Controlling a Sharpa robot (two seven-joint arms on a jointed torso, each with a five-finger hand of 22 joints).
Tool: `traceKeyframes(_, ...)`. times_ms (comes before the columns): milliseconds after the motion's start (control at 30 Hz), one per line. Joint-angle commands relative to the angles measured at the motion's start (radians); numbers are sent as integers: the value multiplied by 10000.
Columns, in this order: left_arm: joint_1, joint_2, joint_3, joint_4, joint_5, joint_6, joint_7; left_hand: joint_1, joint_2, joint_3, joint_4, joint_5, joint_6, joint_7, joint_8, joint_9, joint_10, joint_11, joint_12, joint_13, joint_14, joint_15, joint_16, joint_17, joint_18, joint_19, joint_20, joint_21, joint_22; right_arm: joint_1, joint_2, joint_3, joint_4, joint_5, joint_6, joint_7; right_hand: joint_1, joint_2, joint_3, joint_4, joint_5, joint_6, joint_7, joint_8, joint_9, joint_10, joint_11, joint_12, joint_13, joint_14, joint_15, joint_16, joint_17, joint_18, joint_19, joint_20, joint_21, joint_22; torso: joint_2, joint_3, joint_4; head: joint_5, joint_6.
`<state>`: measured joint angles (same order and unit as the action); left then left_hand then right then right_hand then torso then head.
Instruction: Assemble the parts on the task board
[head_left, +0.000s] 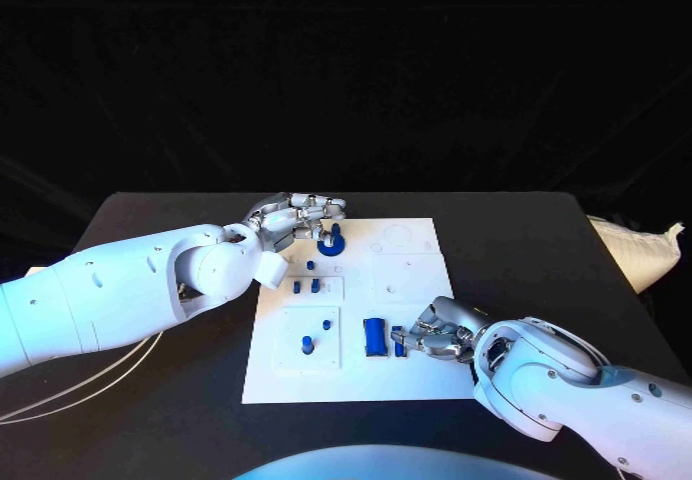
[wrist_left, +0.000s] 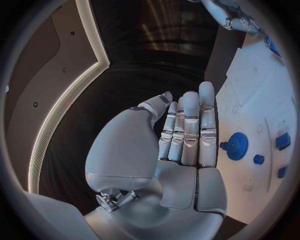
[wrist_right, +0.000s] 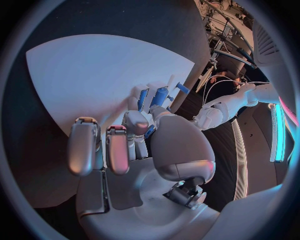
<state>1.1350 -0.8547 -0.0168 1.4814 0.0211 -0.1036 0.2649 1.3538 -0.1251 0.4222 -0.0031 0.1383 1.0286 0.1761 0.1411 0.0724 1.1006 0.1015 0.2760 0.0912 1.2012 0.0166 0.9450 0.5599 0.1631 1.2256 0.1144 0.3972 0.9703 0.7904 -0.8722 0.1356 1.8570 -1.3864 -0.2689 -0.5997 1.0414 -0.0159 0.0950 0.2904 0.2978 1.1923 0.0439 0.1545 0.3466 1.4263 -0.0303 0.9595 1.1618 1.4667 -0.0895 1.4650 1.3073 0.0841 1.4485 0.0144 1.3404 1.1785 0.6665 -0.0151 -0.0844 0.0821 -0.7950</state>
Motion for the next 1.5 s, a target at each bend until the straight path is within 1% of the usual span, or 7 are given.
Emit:
traceKeyframes(33, 5, 23, 6, 2, -41, 222, 20, 35, 31, -66, 19, -20, -80, -6, 47, -14, -91, 0, 56, 14, -45, 5, 3, -9, 176, 31, 2, -35, -10, -17, 7, -9, 55, -105, 160, 36, -147, 51, -214, 5, -268, 59, -5, 36, 24, 54, -10, 27, 24, 735, -65, 43, 945, -83, 79, -18, 42, 6, -1, 1, -1, 5, -2)
traceKeyframes(367, 4, 23, 6, -11, -50, 226, 17, 35, 31, -66, 19, -20, -80, -6, 47, -14, -91, 0, 56, 14, -45, 5, 3, -9, 176, 31, 2, -35, -10, -18, -193, -7, 144, -227, 95, 59, 115, 60, -464, -90, -308, 36, -9, 43, 68, 51, -14, 10, 48, 733, -70, 39, 946, -83, 75, -22, 45, 16, 1, 6, -16, 12, -1)
traceKeyframes(800, 0, 69, 6, -71, -66, 245, 28, 36, 42, -73, 18, -18, -88, -5, 50, -14, -109, 2, 66, 12, -54, 8, 4, -15, 176, 28, 5, -44, -16, -19, -316, -6, 58, -226, -301, 619, 2217, -87, -383, -1304, -1246, -388, 132, -155, 80, -366, 78, -1022, -510, 653, -16, -206, 597, -13, -91, 1, -208, -355, -23, 1, -9, -6, 75)
traceKeyframes(1033, -20, 115, 5, -142, -64, 149, 112, 10, 41, -97, 31, -21, -97, 0, 53, -15, -133, 11, 74, 9, -67, 15, 3, -23, 174, 21, 10, -57, -25, 83, -453, -7, -515, 2735, -1636, 3533, 2415, -75, -485, -1258, -935, -1146, 498, -653, -136, -1213, 387, -3003, -1765, 488, 240, -712, -80, 138, -450, 192, -797, -1198, -55, -6, -23, 25, 216)
traceKeyframes(1200, -134, 168, 5, -236, 97, -294, 417, -13, 82, -176, 49, -15, -112, 13, 98, -10, -236, 37, 144, -6, -385, 57, -200, -157, 169, -199, 49, -257, -144, 365, -461, -6, -1202, 5183, -1984, 6025, 2761, 12, -433, -1385, -629, -1300, 605, -780, -226, -1930, 485, -4476, -2759, 185, 328, -1599, -1190, 379, -977, 295, -1754, -2529, -191, -17, -64, 45, 505)
traceKeyframes(1367, -301, 232, 6, -396, 350, -820, 776, 17, 121, -233, 33, -12, -104, 27, 161, -7, -264, 52, 253, -27, -786, 98, -583, -439, 170, -517, 87, -542, -323, 758, -306, -6, -2149, 7462, -2017, 7720, 2935, 29, -400, -1357, -657, -1527, 796, -881, -333, -2647, 686, -5608, -3773, -992, 523, -4824, -4663, 968, -2571, 482, -4828, -6298, -426, -52, -118, 86, 721)
traceKeyframes(1500, -463, 333, 7, -630, 618, -1175, 1032, 12, 156, -231, 65, -3, -206, 106, 167, -29, -499, 168, 169, -151, -1381, 223, -1546, -1032, 146, -1134, 191, -1108, -711, 1054, 37, -6, -3187, 9333, -1841, 8692, 3275, 146, -135, -1386, -1097, -1840, 1098, -912, -494, -3290, 1072, -7245, -5400, -2202, 884, -7878, -6970, 971, -3276, 807, -6464, -7391, -604, -91, -166, 125, 914)
